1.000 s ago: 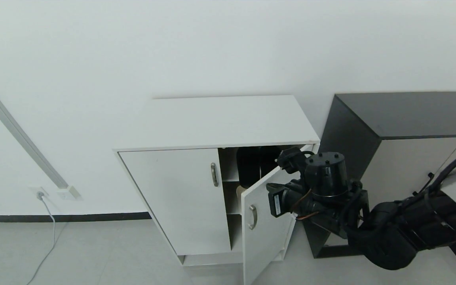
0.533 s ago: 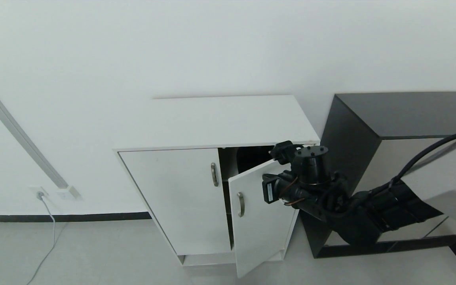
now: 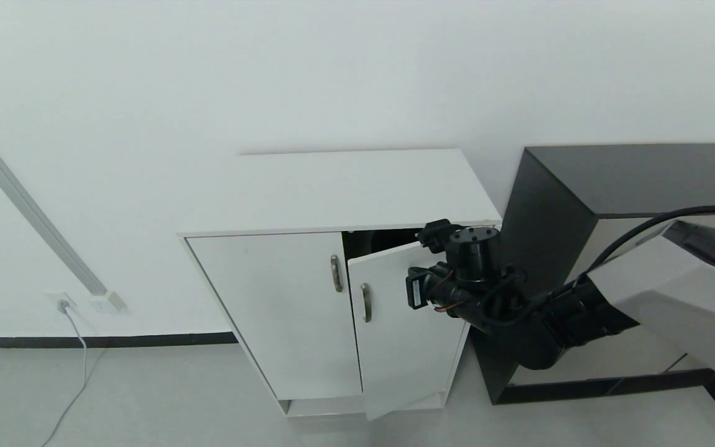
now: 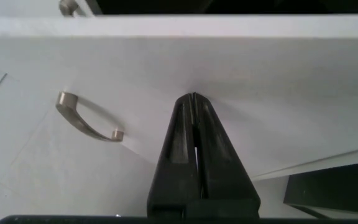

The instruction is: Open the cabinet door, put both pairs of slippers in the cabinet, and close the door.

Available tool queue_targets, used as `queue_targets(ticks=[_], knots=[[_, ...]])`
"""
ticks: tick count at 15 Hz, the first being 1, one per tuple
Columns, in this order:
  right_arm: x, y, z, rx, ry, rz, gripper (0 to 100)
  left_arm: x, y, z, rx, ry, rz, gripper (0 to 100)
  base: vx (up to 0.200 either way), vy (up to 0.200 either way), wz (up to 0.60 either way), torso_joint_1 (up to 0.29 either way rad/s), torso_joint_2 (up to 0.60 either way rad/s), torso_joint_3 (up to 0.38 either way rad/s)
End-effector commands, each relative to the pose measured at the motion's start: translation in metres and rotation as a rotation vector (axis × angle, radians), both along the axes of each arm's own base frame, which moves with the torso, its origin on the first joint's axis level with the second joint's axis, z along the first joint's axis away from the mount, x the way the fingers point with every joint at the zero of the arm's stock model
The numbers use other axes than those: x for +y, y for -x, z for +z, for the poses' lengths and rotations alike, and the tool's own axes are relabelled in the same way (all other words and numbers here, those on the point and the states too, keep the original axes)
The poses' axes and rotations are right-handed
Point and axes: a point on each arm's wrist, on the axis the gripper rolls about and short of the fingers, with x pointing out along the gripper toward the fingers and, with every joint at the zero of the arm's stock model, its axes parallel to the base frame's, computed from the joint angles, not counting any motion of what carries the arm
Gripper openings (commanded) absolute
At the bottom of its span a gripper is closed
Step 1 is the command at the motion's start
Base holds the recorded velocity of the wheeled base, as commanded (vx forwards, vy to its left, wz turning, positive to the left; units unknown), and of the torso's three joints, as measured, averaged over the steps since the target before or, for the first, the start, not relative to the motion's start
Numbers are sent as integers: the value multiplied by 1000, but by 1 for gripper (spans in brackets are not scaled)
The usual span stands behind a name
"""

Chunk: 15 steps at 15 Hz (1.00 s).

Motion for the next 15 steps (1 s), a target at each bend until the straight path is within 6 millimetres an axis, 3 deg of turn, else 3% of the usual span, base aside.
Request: queue_targets(ticks=[1, 10, 15], knots=[[2, -9, -7, 5, 4, -9, 0, 0, 0, 0, 2, 0, 0, 0, 0, 0, 0, 0, 0, 0], [9, -28, -6, 2, 0, -25, 0, 0, 0, 0, 0, 0, 0, 0, 0, 0, 0, 0, 0, 0], [2, -39, -6, 4, 2, -51, 0, 0, 0, 0, 2, 0, 0, 0, 0, 0, 0, 0, 0, 0]])
